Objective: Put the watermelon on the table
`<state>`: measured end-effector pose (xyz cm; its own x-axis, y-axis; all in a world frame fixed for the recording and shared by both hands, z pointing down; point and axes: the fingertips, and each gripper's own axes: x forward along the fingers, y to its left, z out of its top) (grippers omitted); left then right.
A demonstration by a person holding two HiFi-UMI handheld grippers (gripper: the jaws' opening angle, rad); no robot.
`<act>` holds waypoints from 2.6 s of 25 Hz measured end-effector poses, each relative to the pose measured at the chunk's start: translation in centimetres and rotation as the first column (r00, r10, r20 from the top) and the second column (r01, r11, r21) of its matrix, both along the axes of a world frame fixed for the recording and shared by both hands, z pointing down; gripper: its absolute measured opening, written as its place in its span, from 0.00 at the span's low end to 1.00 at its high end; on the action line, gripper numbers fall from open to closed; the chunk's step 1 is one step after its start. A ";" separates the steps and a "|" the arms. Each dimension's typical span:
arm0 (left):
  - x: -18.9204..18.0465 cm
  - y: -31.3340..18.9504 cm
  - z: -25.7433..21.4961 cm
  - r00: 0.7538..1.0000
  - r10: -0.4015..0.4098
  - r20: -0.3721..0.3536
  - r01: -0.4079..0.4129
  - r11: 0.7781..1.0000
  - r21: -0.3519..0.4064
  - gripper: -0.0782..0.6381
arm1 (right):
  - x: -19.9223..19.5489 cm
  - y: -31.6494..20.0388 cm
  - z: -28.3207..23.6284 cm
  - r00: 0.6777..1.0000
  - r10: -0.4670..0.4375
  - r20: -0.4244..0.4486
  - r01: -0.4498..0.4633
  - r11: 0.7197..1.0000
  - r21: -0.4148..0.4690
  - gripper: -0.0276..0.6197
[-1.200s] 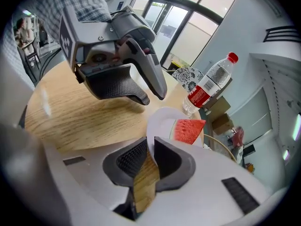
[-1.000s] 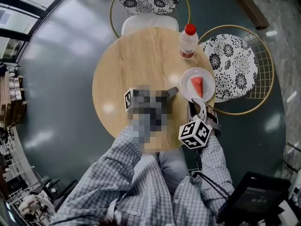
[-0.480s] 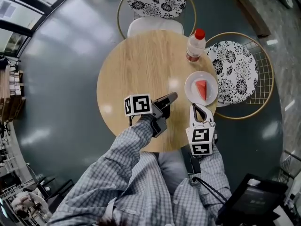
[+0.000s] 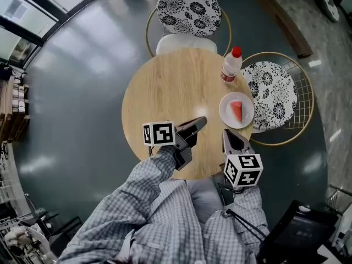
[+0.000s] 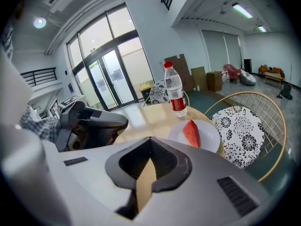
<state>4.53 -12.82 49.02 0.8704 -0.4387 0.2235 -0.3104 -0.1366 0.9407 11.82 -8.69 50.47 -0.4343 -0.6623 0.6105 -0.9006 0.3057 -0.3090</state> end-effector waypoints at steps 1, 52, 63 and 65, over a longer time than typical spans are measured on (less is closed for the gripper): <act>-0.2 0.2 -0.8 1.000 0.006 0.003 -0.006 1.000 0.018 0.12 | -0.1 0.0 -0.7 1.000 0.008 0.010 -0.008 1.000 0.010 0.05; -5.8 7.6 -14.9 0.998 0.024 -0.052 -0.008 0.957 0.291 0.12 | -4.7 3.5 -14.9 0.971 0.017 0.240 -0.075 0.968 0.237 0.05; -6.4 8.0 -14.5 0.999 0.017 -0.044 -0.005 0.962 0.274 0.12 | -4.9 3.6 -14.7 0.973 0.010 0.230 -0.065 0.971 0.231 0.05; -6.4 8.2 -14.5 0.999 0.019 -0.046 -0.005 0.962 0.274 0.12 | -5.0 3.7 -14.7 0.973 0.008 0.230 -0.062 0.971 0.230 0.05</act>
